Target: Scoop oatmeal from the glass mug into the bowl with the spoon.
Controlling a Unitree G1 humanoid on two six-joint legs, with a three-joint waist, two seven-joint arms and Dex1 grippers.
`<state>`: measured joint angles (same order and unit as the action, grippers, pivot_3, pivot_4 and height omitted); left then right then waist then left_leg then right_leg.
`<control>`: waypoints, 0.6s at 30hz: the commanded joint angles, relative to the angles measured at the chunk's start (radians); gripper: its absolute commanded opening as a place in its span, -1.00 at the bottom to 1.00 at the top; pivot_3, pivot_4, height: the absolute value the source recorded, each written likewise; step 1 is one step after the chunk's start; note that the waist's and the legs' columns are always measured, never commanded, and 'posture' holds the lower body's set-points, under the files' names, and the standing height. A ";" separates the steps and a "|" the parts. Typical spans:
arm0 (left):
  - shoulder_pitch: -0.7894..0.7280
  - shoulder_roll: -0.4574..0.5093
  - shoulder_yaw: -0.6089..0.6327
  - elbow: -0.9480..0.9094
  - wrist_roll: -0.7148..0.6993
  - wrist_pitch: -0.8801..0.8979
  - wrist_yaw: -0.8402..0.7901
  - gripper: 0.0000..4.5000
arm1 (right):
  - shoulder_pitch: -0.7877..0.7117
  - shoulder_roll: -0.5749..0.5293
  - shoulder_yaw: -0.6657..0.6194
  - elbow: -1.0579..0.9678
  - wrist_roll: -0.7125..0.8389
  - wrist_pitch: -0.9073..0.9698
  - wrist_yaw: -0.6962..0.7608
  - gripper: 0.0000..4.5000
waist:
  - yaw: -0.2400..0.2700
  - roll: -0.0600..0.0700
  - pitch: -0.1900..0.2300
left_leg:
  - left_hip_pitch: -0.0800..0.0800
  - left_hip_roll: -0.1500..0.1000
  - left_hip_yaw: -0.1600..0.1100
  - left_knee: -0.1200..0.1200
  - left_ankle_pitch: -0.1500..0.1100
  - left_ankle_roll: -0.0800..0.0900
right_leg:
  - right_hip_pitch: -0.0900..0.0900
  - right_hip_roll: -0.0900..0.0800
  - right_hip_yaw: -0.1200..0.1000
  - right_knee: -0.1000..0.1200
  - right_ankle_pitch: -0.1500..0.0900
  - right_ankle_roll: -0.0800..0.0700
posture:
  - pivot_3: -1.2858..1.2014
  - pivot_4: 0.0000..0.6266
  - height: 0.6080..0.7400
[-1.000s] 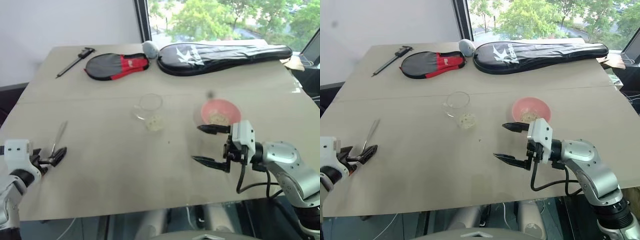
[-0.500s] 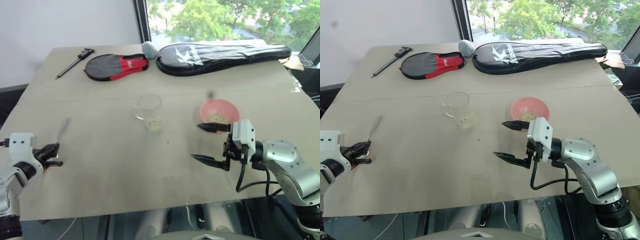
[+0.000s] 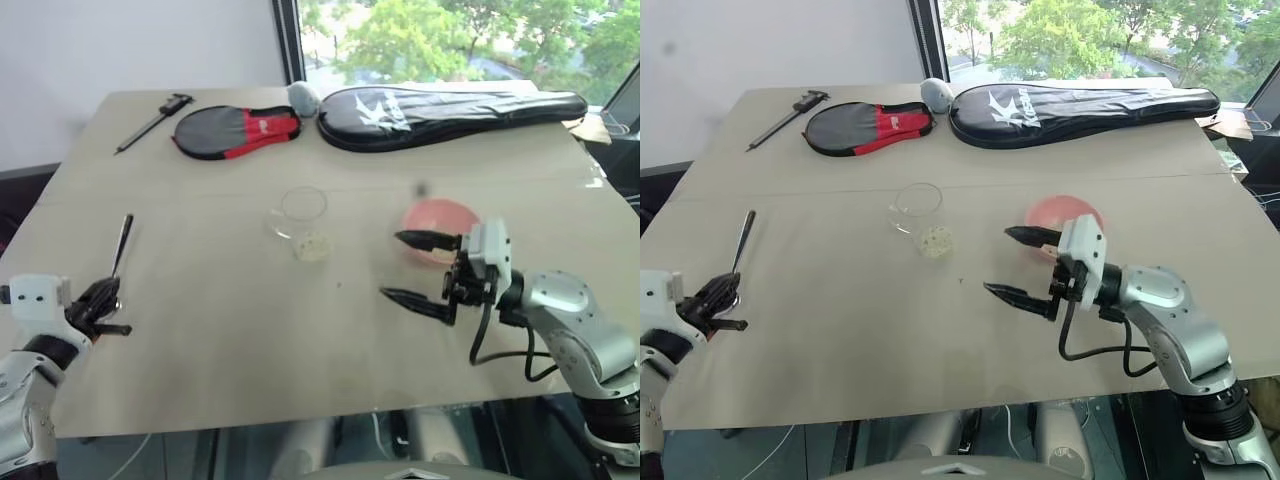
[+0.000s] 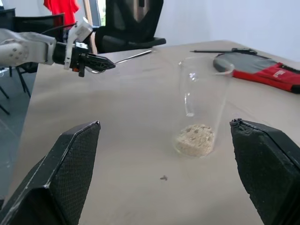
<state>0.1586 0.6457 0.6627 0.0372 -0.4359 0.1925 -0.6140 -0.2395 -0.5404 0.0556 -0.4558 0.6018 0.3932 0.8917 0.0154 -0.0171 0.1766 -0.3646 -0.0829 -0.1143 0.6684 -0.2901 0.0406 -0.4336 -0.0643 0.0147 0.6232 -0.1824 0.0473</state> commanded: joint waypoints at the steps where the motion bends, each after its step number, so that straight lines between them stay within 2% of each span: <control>1: -0.021 -0.020 0.027 -0.184 -0.051 -0.029 0.032 -0.98 | -0.077 0.033 -0.055 -0.019 0.091 0.052 -0.054 1.00 | -0.001 0.000 0.000 | 0.000 0.000 0.000 0.000 0.000 0.000 | 0.000 0.000 0.000 0.000 0.000 0.000 | 0.03 -0.52 1.00; 9: -0.204 0.010 -0.076 -0.397 -0.120 0.042 0.061 -0.98 | -0.300 0.125 -0.059 0.017 0.213 0.292 -0.276 1.00 | -0.003 0.000 0.000 | 0.000 0.000 0.000 0.000 0.003 -0.003 | 0.000 0.001 -0.002 0.001 0.001 -0.001 | 0.03 -0.52 1.00; 14: -0.347 0.050 -0.275 -0.537 -0.159 0.122 0.012 -0.98 | -0.495 0.223 -0.066 0.117 0.265 0.422 -0.412 1.00 | -0.006 0.000 0.000 | -0.004 -0.001 0.002 0.000 0.006 -0.001 | -0.006 0.001 -0.001 0.002 0.002 -0.003 | 0.03 -0.52 1.00; 18: -0.405 0.099 -0.391 -0.581 -0.105 0.146 -0.031 -0.98 | -0.585 0.274 -0.086 0.220 0.238 0.461 -0.500 1.00 | -0.016 0.000 0.000 | -0.013 -0.001 0.003 0.000 0.008 -0.003 | -0.016 0.002 0.000 0.004 0.003 -0.005 | 0.03 -0.52 1.00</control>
<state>-0.2350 0.7278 0.2896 -0.5051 -0.5561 0.3366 -0.6320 -0.8055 -0.2739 0.0032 -0.2486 0.8363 0.8405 0.4226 -0.0009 -0.0168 0.1763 -0.3784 -0.0838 -0.1118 0.6684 -0.2822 0.0370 -0.4508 -0.0624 0.0143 0.6270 -0.1789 0.0423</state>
